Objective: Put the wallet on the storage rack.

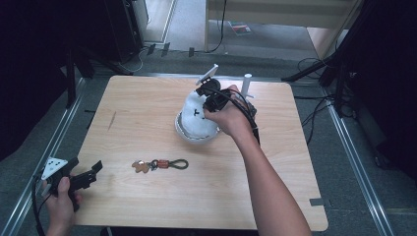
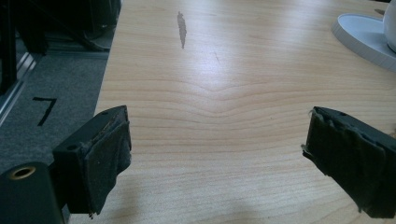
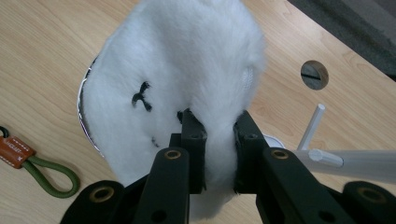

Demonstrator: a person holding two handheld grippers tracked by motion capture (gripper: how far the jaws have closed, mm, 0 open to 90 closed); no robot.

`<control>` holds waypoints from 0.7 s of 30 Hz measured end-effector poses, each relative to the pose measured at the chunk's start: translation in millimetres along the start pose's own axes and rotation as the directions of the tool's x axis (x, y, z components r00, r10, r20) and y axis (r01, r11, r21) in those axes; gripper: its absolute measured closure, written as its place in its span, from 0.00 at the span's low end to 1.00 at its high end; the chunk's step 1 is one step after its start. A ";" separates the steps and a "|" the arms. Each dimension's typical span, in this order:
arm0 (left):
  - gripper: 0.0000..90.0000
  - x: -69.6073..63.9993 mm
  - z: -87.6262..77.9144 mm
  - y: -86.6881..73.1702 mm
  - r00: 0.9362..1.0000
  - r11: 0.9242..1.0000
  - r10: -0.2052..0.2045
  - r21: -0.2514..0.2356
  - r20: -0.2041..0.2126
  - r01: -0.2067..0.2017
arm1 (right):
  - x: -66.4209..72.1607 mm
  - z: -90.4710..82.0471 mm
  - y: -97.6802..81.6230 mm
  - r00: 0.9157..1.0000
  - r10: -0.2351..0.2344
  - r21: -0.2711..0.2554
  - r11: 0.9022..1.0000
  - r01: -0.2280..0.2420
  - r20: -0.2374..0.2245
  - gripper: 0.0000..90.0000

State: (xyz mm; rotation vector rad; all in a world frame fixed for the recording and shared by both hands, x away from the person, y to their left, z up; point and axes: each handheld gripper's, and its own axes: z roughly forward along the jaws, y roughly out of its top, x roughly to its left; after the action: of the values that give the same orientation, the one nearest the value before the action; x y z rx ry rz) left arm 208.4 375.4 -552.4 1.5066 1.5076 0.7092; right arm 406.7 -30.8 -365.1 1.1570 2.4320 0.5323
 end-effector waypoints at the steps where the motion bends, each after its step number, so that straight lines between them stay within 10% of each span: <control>1: 0.08 0.0 0.0 0.0 1.000 1.000 0.000 0.000 0.000 0.000 | 0.0 0.0 0.0 1.000 0.000 0.000 1.000 0.000 0.000 0.88; 13: 0.08 -0.5 -0.1 -0.1 1.000 1.000 0.001 0.002 0.000 -0.001 | 9.7 13.0 -2.1 0.999 -0.030 -0.004 1.000 0.030 0.021 0.86; 21: 0.08 -0.3 -0.2 -0.1 1.000 1.000 -0.001 0.001 0.003 0.001 | 1.3 14.2 -2.1 0.994 0.045 -0.021 0.999 -0.048 -0.095 0.61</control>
State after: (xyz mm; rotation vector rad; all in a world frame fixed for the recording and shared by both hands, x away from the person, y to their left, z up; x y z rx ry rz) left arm 208.2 375.2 -552.4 1.5070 1.5069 0.7058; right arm 411.7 -28.6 -378.5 1.2070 2.4758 0.6417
